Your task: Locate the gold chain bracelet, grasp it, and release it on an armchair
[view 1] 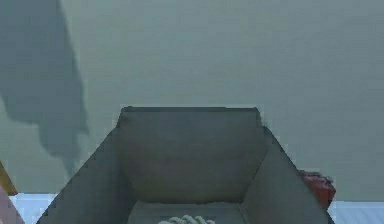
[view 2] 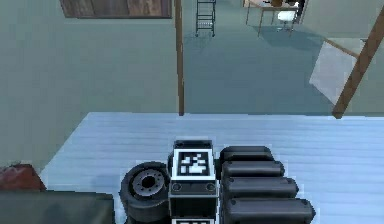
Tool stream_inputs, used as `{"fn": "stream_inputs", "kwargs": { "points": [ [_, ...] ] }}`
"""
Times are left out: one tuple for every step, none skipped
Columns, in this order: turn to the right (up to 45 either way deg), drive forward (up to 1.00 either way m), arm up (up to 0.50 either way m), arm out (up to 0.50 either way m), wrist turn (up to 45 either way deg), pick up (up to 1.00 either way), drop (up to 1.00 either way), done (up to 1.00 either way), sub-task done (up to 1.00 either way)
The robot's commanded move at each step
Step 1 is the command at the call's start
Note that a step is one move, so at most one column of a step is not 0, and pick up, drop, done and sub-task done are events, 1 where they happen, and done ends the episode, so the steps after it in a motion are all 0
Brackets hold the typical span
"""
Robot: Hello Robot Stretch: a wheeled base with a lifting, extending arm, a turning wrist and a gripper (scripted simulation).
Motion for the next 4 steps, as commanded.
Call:
{"fn": "stream_inputs", "kwargs": {
  "points": [
    [12.0,0.0,0.0,0.0,0.0,0.0,0.0,0.0,0.0],
    [-15.0,0.0,0.0,0.0,0.0,0.0,0.0,0.0,0.0],
    [45.0,0.0,0.0,0.0,0.0,0.0,0.0,0.0,0.0],
    [39.0,0.0,0.0,0.0,0.0,0.0,0.0,0.0,0.0]
  ]
}}
